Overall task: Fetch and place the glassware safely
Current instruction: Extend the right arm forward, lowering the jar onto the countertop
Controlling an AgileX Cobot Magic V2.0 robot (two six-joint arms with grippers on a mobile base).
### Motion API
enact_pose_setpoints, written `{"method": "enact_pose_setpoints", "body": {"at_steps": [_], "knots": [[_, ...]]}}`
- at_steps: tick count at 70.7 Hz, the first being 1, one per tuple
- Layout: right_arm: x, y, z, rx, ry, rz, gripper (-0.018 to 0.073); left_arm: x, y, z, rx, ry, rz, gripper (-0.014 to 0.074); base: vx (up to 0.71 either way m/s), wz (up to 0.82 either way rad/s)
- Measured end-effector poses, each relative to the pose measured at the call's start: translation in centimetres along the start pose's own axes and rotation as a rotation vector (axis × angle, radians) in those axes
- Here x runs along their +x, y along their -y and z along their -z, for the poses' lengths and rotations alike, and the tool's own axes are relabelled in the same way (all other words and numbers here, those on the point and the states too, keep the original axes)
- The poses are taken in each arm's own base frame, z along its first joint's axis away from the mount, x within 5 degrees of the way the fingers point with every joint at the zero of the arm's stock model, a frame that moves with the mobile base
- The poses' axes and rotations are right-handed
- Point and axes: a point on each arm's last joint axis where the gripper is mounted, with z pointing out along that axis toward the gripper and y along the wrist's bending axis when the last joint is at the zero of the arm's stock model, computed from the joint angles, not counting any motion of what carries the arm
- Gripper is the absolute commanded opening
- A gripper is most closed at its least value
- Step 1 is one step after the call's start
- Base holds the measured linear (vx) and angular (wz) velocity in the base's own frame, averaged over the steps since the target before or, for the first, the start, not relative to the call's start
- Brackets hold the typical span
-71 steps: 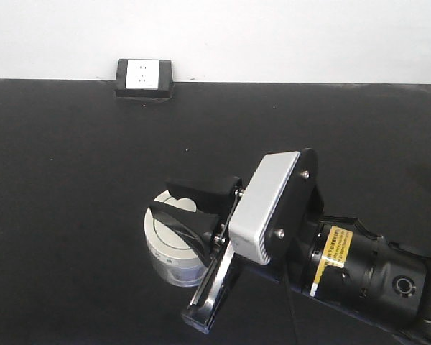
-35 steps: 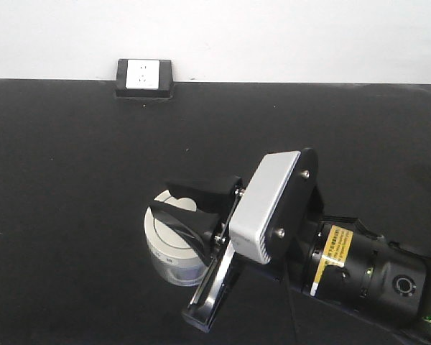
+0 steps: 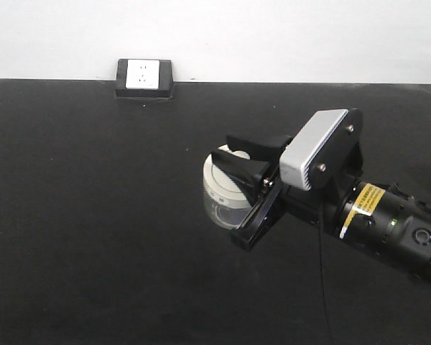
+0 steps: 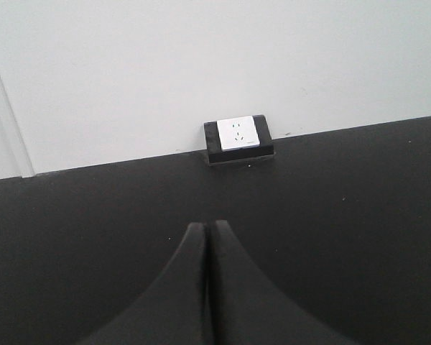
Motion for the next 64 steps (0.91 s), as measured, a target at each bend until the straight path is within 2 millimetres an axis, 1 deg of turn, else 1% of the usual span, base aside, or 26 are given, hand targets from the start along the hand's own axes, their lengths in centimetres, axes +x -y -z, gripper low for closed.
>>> {"method": "enact_pose_setpoints", "body": {"at_steps": [7, 20, 28, 36, 52, 64], "knots": [[1.8, 1.5, -0.4, -0.031, 0.016, -0.033, -0.0001, 0.0, 0.0, 0.0, 0.0, 0.0, 0.0, -0.0007, 0.0, 0.0], [6.0, 4.3, -1.2, -0.097, -0.009, -0.082, -0.0001, 0.0, 0.0, 0.0, 0.0, 0.0, 0.0, -0.0007, 0.0, 0.0], [7.6, 6.0, -2.1, -0.124, -0.022, -0.074, -0.0001, 0.0, 0.0, 0.0, 0.0, 0.0, 0.0, -0.0007, 0.0, 0.0], [8.6, 7.6, -3.3, -0.129, -0.017, -0.072, -0.0001, 0.0, 0.0, 0.0, 0.0, 0.0, 0.0, -0.0007, 0.0, 0.0], [11.2, 9.5, -6.1, -0.147, -0.029, -0.081, -0.0001, 0.0, 0.0, 0.0, 0.0, 0.0, 0.0, -0.0007, 0.0, 0.0], [14.0, 10.3, -7.8, -0.166, -0.04, -0.109, -0.0001, 0.0, 0.0, 0.0, 0.0, 0.0, 0.0, -0.0007, 0.0, 0.0]]}}
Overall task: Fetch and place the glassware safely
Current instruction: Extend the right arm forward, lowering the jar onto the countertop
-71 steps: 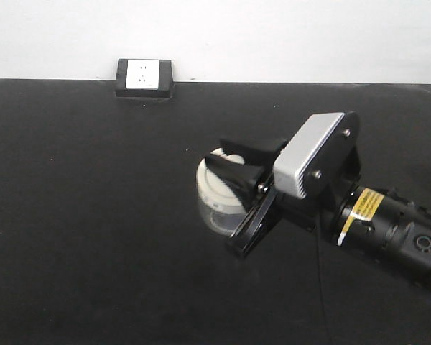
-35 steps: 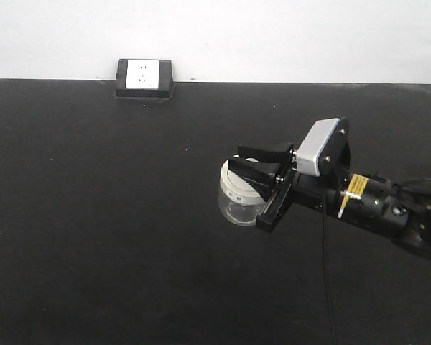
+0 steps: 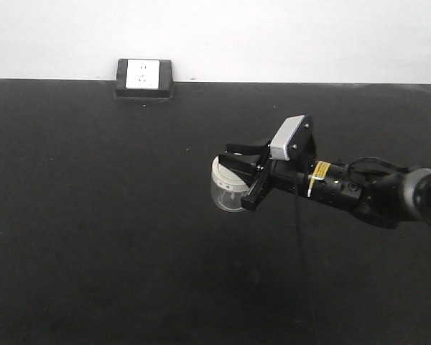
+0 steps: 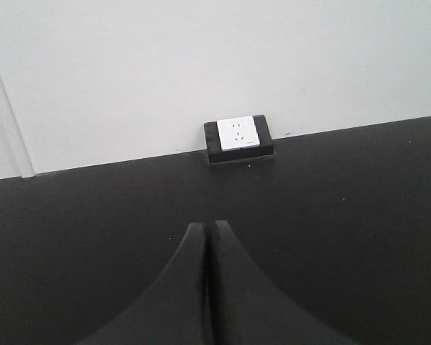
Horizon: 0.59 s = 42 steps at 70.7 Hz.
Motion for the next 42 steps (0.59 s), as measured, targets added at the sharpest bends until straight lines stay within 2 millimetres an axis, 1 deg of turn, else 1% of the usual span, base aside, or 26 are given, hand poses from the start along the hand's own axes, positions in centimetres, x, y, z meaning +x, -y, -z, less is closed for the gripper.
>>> {"method": "enact_pose_setpoints", "body": {"at_steps": [21, 42], "knots": [[4.5, 1.4, -1.9, -0.018, -0.018, -0.051, -0.0001, 0.0, 0.0, 0.0, 0.0, 0.0, 0.0, -0.0007, 0.0, 0.0], [5.4, 1.9, -2.3, 0.012, 0.042, -0.089, 0.0, 0.0, 0.0, 0.0, 0.0, 0.0, 0.0, -0.0007, 0.0, 0.0]]}}
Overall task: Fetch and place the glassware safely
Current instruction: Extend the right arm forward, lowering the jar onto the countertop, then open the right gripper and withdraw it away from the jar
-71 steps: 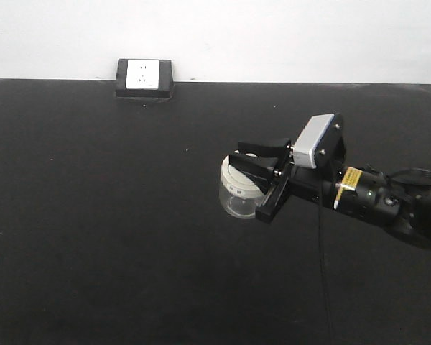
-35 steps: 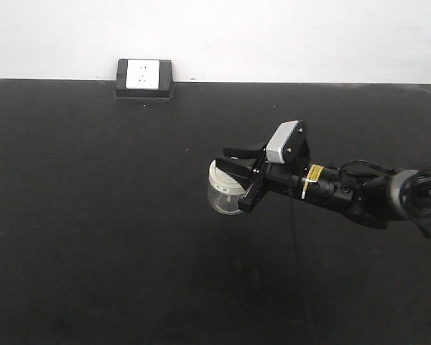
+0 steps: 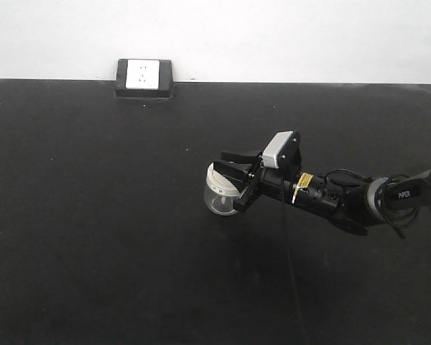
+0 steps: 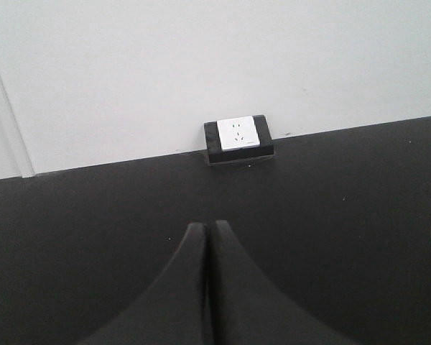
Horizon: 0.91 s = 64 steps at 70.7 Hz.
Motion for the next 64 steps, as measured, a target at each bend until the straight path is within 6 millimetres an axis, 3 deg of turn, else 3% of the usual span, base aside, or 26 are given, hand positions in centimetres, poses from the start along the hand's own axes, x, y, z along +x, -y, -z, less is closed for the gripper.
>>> {"method": "enact_pose_setpoints", "body": {"at_steps": [12, 20, 41, 48, 64], "knots": [[0.0, 0.0, 0.0, 0.004, 0.005, -0.003, 0.0018, 0.0, 0.0, 0.0, 0.0, 0.0, 0.0, -0.0007, 0.0, 0.0], [0.0, 0.0, 0.0, 0.005, 0.006, -0.004, 0.0083, 0.0, 0.0, 0.0, 0.0, 0.0, 0.0, -0.0007, 0.0, 0.0], [0.2, 0.1, 0.0, 0.007, -0.002, -0.006, 0.0509, 0.0, 0.0, 0.0, 0.0, 0.0, 0.0, -0.0007, 0.0, 0.0], [0.3, 0.1, 0.0, 0.013, -0.012, -0.006, 0.0603, 0.0, 0.0, 0.0, 0.0, 0.0, 0.0, -0.0007, 0.0, 0.0], [-1.1, 0.2, 0.1, 0.022, -0.003, 0.016, 0.0592, 0.0, 0.0, 0.0, 0.0, 0.0, 0.0, -0.0007, 0.0, 0.0]]}}
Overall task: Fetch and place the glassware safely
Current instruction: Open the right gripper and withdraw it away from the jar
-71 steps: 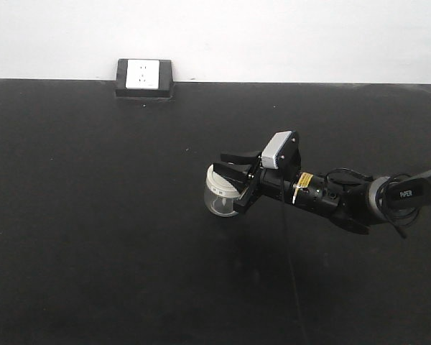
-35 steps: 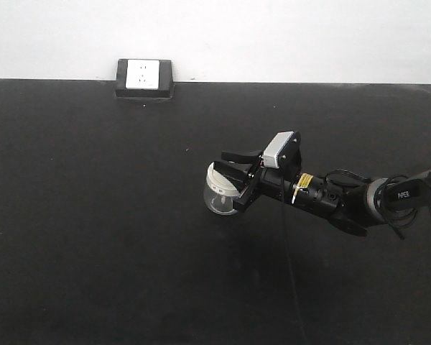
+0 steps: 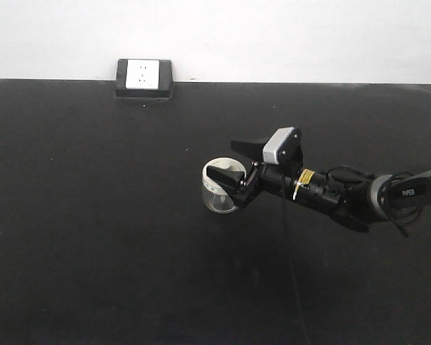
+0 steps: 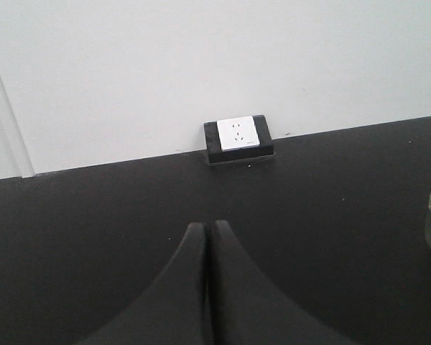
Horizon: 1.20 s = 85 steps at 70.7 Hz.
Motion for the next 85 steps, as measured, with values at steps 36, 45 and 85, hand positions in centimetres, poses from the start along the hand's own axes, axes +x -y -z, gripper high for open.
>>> {"method": "enact_pose_setpoints", "body": {"at_steps": [36, 45, 85], "knots": [[-11.0, -1.2, 2.9, 0.068, 0.107, 0.056, 0.0438, 0.0, 0.0, 0.0, 0.0, 0.0, 0.0, -0.0007, 0.0, 0.0], [-13.3, -2.2, 4.6, 0.144, 0.063, 0.081, 0.0365, 0.0, 0.0, 0.0, 0.0, 0.0, 0.0, -0.0007, 0.0, 0.0], [-19.9, -8.1, 15.1, 0.609, -0.09, -0.009, -0.0006, 0.0, 0.0, 0.0, 0.0, 0.0, 0.0, -0.0007, 0.0, 0.0]]}}
